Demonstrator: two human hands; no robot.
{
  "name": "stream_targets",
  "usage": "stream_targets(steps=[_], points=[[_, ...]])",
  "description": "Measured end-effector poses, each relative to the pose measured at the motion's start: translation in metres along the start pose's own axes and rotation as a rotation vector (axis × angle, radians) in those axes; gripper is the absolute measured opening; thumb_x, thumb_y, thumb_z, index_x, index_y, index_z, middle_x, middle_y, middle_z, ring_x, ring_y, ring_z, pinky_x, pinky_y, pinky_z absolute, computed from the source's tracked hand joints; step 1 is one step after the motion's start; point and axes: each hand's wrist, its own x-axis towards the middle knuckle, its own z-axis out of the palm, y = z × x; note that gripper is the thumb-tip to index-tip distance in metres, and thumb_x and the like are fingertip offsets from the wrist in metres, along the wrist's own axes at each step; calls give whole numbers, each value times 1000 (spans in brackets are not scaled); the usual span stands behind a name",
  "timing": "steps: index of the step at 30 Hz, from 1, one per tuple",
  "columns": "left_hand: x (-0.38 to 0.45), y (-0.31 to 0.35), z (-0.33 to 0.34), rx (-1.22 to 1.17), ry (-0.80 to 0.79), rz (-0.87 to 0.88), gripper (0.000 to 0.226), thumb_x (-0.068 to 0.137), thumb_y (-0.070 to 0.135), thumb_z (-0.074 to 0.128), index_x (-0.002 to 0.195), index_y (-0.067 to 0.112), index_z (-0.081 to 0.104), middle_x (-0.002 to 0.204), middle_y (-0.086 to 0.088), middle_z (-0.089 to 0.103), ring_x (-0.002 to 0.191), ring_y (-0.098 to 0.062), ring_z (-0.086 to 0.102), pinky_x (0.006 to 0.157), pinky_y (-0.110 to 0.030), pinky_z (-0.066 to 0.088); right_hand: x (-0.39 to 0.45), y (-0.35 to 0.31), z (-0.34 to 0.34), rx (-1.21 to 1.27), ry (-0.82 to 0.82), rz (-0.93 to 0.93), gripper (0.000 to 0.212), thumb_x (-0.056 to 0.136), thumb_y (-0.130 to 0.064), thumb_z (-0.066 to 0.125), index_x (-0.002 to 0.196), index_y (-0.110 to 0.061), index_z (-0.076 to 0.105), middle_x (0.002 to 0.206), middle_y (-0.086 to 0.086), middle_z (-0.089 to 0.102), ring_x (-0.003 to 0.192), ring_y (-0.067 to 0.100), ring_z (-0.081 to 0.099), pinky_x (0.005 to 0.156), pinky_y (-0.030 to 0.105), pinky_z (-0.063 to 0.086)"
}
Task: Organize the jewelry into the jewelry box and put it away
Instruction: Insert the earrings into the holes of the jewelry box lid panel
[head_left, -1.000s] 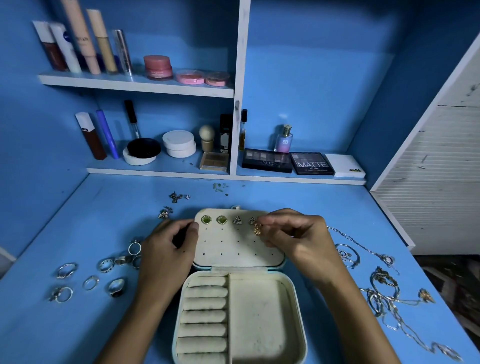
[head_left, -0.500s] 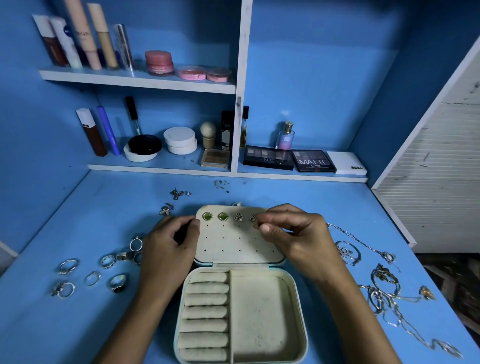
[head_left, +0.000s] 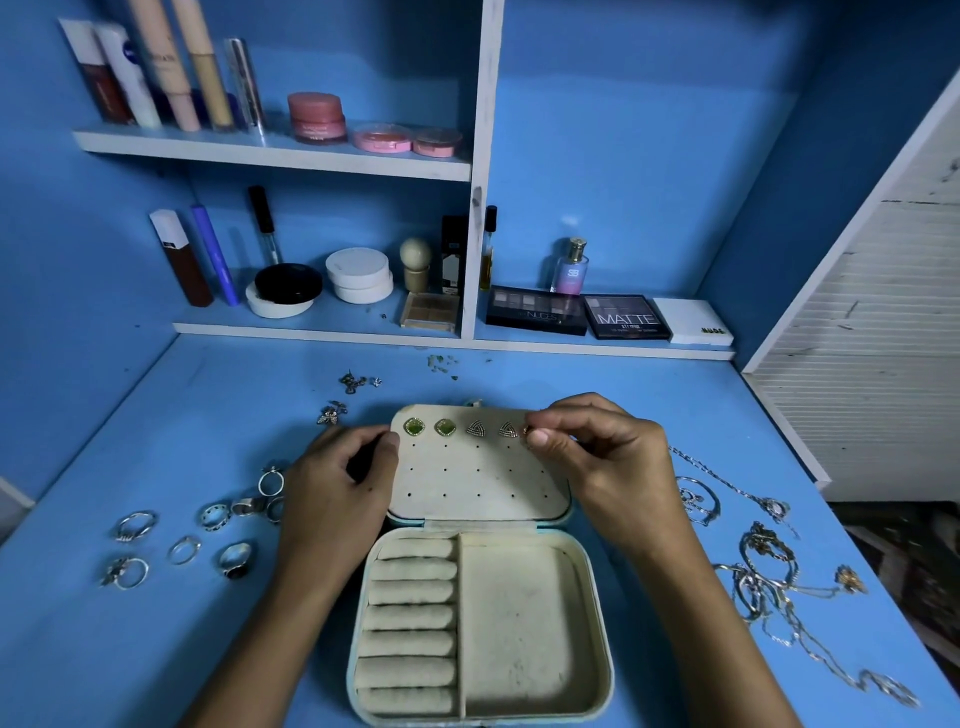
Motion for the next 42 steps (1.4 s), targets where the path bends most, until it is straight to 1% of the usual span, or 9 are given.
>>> stream_targets(steps=[5, 9, 12, 18, 21, 28, 32, 35, 42], points=[[0, 0, 0, -6, -2, -6, 11, 91, 19, 66, 97, 18, 76, 94, 11, 69, 92, 7, 59, 75, 1, 36, 0, 4, 0, -40, 14, -6, 22, 84, 2, 74, 81, -19, 78, 87, -1, 70, 70, 19, 67, 69, 34, 59], [0, -1, -1, -2, -3, 0, 12, 91, 19, 66, 97, 18, 76, 93, 10, 69, 90, 6, 59, 74, 0, 37, 0, 4, 1, -45, 32, -28, 21, 84, 5, 72, 79, -14, 76, 87, 1, 68, 66, 17, 65, 66, 26, 56], [0, 0, 0, 2, -1, 2, 12, 91, 19, 66, 97, 17, 76, 93, 10, 69, 90, 5, 60, 75, -1, 38, 0, 4, 1, -47, 30, -14, 20, 84, 6, 72, 78, -12, 76, 88, 1, 69, 68, 18, 67, 67, 30, 58], [0, 0, 0, -2, -3, 1, 12, 91, 19, 66, 97, 17, 76, 93, 10, 70, 90, 4, 60, 75, -2, 39, 0, 5, 1, -92, 11, 63, 25, 86, 1, 73, 79, -23, 74, 84, 0, 73, 74, 22, 68, 74, 35, 59], [0, 0, 0, -10, -1, -8, 12, 91, 19, 66, 97, 18, 76, 93, 10, 70, 90, 2, 61, 76, -4, 41, -1, 4, 1, -95, -6, 66, 29, 85, 1, 75, 82, -28, 74, 86, -4, 75, 82, 15, 71, 79, 29, 57], [0, 1, 0, -32, -1, -10, 11, 91, 18, 66, 96, 19, 76, 92, 12, 70, 89, 2, 61, 75, -5, 41, -3, 2, 3, -56, -46, 100, 24, 82, -5, 79, 80, -29, 73, 81, -2, 74, 74, 10, 67, 67, 19, 49], [0, 1, -1, -46, 8, 0, 11, 90, 18, 66, 95, 18, 76, 92, 12, 69, 88, 2, 61, 74, -6, 42, -3, 0, 0, -130, -74, 111, 20, 84, -12, 79, 78, -29, 73, 77, -6, 69, 57, 7, 51, 56, 17, 41], [-1, 4, -2, -74, 11, 7, 11, 91, 17, 65, 96, 19, 75, 93, 13, 70, 88, 2, 61, 74, -6, 43, -3, -1, 0, -207, -58, 95, 13, 80, -13, 82, 80, -25, 76, 73, -14, 66, 63, 2, 52, 62, 10, 39], [-2, 9, -3, -109, 26, 45, 12, 91, 14, 65, 98, 20, 74, 95, 17, 68, 89, 0, 62, 73, -6, 42, -3, 3, 0, -267, -24, 77, 23, 74, -16, 87, 78, -27, 68, 76, -11, 74, 76, 18, 64, 68, 20, 46]])
